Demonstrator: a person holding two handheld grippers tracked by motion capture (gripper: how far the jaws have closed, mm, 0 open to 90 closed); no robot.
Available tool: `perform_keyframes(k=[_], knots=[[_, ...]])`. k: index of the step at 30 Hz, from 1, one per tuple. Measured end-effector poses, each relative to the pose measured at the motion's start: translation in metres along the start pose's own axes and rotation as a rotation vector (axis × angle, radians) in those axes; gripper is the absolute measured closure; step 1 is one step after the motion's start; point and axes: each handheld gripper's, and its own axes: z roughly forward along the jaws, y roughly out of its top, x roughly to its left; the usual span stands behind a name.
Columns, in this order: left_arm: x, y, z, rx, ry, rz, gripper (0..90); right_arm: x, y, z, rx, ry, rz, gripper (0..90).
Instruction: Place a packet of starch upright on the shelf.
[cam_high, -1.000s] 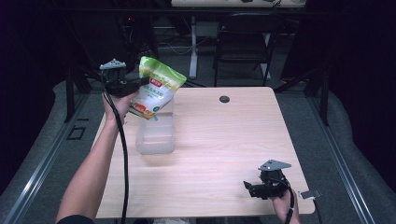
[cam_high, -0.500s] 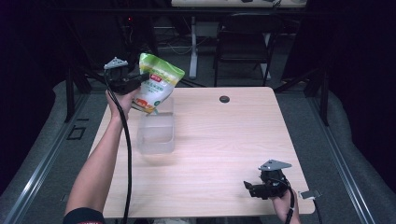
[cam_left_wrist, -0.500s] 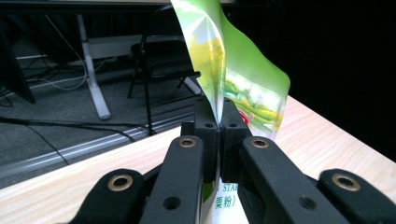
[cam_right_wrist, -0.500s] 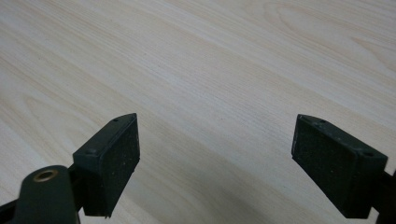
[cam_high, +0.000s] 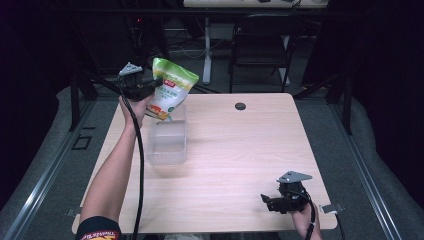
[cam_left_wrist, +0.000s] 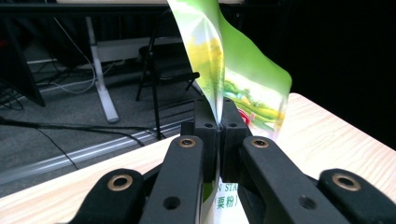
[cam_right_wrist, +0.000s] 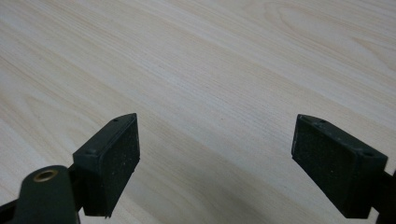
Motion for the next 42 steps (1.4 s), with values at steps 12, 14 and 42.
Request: perform_keyframes(k=[12,14,42], knots=[[0.003,-0.022,0.021,0.031,0.009,-0.005,88.8,0.000,0.000,-0.001,0.011,-0.003,-0.013,14.8],[0.005,-0.024,0.022,0.030,0.008,-0.012,88.7,0.000,0.000,-0.001,0.013,-0.003,-0.015,14.8],[0.016,-0.033,0.037,0.295,0.084,0.017,69.2,0.001,0.001,0.001,0.007,0.004,-0.013,14.8]])
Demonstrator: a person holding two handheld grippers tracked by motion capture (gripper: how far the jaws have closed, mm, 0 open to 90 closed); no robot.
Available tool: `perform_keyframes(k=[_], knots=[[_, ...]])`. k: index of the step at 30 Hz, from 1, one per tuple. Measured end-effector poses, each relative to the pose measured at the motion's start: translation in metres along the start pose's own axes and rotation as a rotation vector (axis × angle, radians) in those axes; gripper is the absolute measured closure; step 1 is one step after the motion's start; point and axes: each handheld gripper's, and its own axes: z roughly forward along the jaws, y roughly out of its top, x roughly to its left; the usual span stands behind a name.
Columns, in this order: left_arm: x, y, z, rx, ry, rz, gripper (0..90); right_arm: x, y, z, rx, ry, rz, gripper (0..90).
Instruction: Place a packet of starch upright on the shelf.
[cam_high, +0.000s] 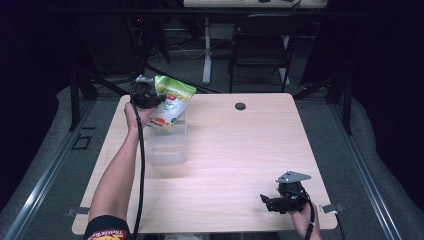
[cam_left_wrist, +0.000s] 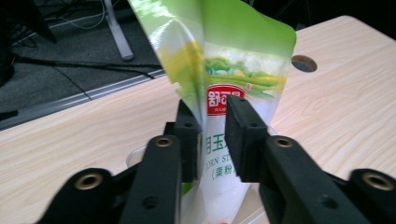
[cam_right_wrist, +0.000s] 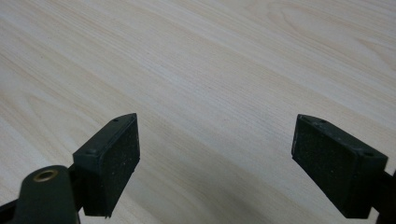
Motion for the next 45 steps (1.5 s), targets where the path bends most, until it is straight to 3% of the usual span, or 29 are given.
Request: perform_keyframes(k=[7,10,13,20,26,33,42,45], knots=[[-0.005,0.003,0.010,0.032,0.080,0.029,66.8,-0.001,0.000,0.000,0.004,-0.002,0.006,14.8],[-0.008,0.002,0.012,0.041,0.133,0.028,75.8,-0.001,0.000,-0.001,0.009,-0.007,0.002,14.8],[-0.008,0.001,0.009,0.039,0.137,0.039,87.5,-0.001,-0.001,0.000,-0.004,-0.004,0.009,14.8],[-0.011,-0.006,-0.002,0.005,0.100,0.033,89.2,0.000,0.000,0.000,-0.003,-0.004,0.005,14.8],[-0.010,-0.009,-0.012,-0.041,0.054,-0.016,89.4,-0.001,0.000,0.000,-0.007,-0.004,0.006,14.8],[-0.006,-0.009,-0.018,-0.108,0.006,-0.121,89.4,0.000,0.001,0.000,-0.005,-0.001,0.008,14.8],[-0.008,-0.011,-0.011,-0.192,-0.044,-0.231,89.5,0.000,0.001,0.000,-0.004,-0.003,0.006,14.8],[-0.005,-0.017,-0.006,-0.231,-0.069,-0.299,89.4,0.000,0.001,0.000,-0.005,0.001,0.005,14.8]])
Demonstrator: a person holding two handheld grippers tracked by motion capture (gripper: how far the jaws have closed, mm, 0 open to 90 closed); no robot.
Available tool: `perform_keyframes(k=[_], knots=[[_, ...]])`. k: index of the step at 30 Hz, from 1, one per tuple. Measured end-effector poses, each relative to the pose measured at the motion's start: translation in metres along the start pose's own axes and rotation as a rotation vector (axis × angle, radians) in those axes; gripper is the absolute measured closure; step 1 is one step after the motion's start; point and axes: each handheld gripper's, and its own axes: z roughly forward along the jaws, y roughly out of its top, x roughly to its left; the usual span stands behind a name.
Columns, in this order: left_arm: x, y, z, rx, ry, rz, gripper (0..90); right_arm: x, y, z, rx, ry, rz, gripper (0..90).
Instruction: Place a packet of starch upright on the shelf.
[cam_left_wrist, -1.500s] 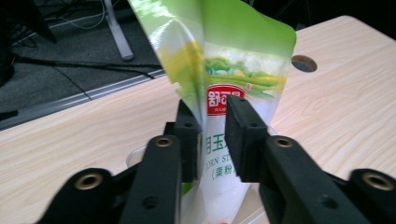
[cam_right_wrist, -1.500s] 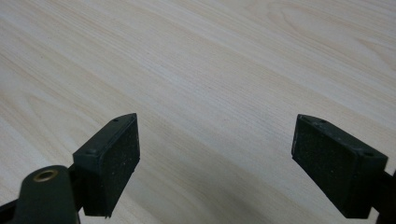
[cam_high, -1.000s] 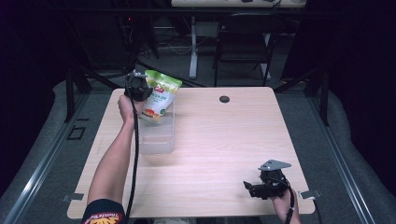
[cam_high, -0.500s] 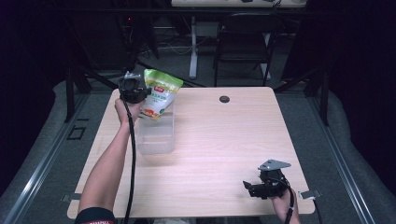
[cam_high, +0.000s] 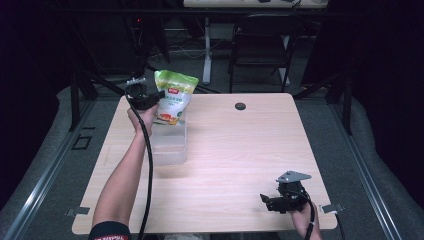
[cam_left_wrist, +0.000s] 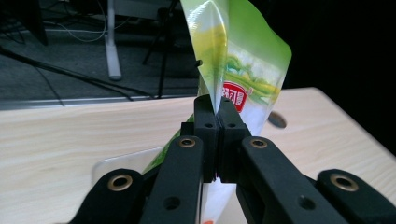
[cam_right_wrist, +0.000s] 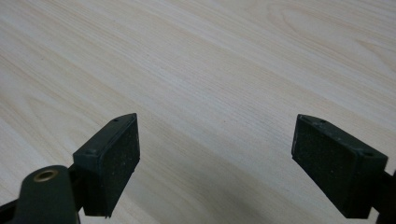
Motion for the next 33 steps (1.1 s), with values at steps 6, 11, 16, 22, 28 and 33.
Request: perform_keyframes(k=[6,11,16,22,28,33], knots=[[0.020,-0.019,0.005,-0.008,-0.005,-0.123,89.2,0.000,0.000,0.000,0.001,0.000,0.001,14.8],[0.021,-0.019,0.004,0.009,0.001,-0.098,89.2,0.000,0.000,0.001,0.000,-0.001,-0.003,14.8],[0.018,-0.018,0.005,0.037,0.034,-0.038,89.2,0.001,0.000,0.000,0.004,0.001,-0.008,14.8],[0.023,-0.019,0.004,0.077,0.054,-0.004,89.3,0.001,0.000,0.000,0.004,-0.005,-0.004,14.8],[0.027,-0.022,0.003,0.118,0.093,0.003,89.3,0.002,0.000,0.000,0.001,0.003,-0.004,14.8],[0.034,-0.027,0.000,0.141,0.116,0.001,89.1,0.002,0.000,0.000,0.001,0.005,-0.005,14.8]])
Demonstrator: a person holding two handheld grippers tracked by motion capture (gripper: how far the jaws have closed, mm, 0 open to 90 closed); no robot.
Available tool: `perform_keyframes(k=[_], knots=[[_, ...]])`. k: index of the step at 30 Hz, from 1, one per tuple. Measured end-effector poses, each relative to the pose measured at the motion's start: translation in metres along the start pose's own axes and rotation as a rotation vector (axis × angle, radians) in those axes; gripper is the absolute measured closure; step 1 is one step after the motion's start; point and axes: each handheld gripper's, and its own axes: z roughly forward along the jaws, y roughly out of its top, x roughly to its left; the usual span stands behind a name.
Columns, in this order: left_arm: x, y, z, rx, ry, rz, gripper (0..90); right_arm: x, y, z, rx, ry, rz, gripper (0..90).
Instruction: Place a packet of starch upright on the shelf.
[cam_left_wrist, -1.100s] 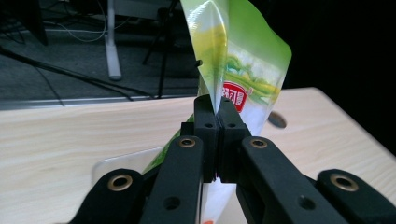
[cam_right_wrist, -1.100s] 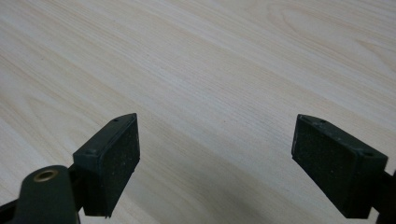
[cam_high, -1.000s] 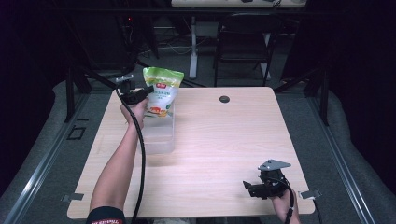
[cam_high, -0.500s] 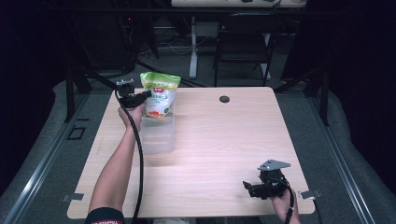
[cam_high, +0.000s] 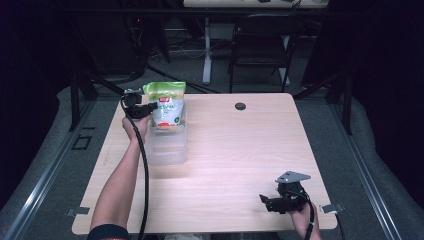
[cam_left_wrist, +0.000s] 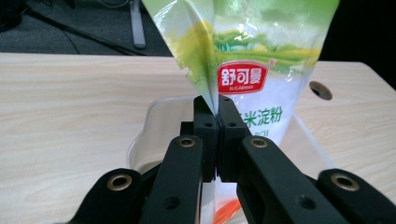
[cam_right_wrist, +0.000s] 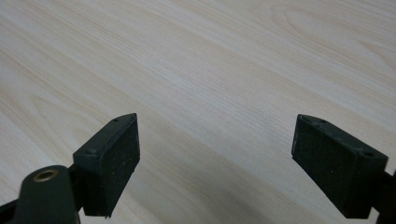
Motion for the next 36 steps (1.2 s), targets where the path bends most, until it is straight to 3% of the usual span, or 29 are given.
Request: perform_keyframes(k=[3,8,10,11,13,14,16,17,21,30,32,36], knots=[[0.003,0.000,0.000,0.013,0.008,-0.004,89.0,0.000,0.000,0.001,0.002,-0.001,-0.006,14.8],[0.006,0.003,0.000,0.040,-0.012,0.013,87.9,0.000,0.000,0.000,0.004,0.000,-0.009,14.8],[0.005,0.004,0.000,0.050,0.003,0.024,84.0,0.000,0.000,0.001,0.002,0.003,-0.002,14.8],[0.006,0.005,-0.001,0.051,-0.021,0.029,78.9,-0.001,-0.001,0.000,-0.002,-0.002,-0.002,14.8],[0.005,0.005,-0.002,0.052,-0.018,0.033,75.7,-0.001,-0.001,0.000,-0.001,-0.006,-0.004,14.8],[0.003,0.007,-0.004,0.054,-0.014,0.046,63.2,-0.001,0.000,-0.001,-0.006,-0.007,-0.002,14.8],[0.001,0.008,-0.005,0.048,-0.003,0.045,58.1,0.000,0.000,-0.001,-0.004,-0.005,-0.003,14.8],[-0.001,0.009,-0.007,0.045,0.004,0.057,50.8,0.000,0.000,0.000,-0.003,-0.003,-0.002,14.8],[-0.011,0.017,-0.017,0.069,0.040,0.139,30.2,0.001,0.000,0.000,0.002,0.003,-0.012,14.8],[-0.031,0.023,-0.052,0.077,0.068,0.222,15.8,0.001,0.000,0.000,-0.003,-0.002,-0.009,14.8],[-0.039,0.019,-0.064,0.089,0.052,0.224,15.2,0.001,0.000,0.000,-0.002,-0.002,-0.009,14.8],[-0.053,0.007,-0.089,0.112,0.022,0.269,11.1,0.001,0.000,0.000,0.000,-0.003,-0.006,14.8]])
